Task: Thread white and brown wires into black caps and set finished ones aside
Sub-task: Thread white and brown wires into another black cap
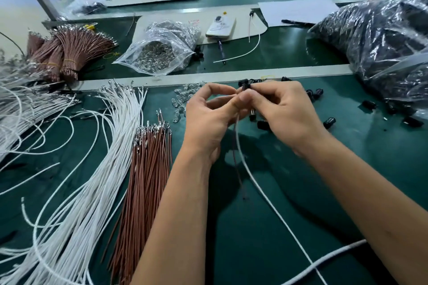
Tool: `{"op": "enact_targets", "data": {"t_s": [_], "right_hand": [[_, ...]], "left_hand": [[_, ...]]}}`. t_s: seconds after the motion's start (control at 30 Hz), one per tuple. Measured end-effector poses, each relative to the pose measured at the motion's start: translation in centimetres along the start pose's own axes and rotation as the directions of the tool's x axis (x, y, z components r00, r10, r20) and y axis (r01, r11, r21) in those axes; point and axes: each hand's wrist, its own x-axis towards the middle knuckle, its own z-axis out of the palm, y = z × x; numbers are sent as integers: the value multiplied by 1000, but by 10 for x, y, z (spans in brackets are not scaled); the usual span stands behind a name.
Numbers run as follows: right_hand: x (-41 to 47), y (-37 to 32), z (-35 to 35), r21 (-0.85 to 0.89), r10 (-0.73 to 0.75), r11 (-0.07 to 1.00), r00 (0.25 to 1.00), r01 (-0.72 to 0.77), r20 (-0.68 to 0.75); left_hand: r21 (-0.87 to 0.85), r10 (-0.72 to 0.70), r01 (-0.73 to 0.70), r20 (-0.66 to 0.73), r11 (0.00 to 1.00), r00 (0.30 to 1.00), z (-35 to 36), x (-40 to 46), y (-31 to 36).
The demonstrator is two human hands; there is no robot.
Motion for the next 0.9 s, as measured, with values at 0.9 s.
{"op": "enact_targets", "data": {"t_s": [0.9], "right_hand": [[10, 12, -31, 249, 80, 968, 987, -43, -140]], "left_hand": [[74, 79, -84, 72, 994, 994, 13, 2, -23]]}}
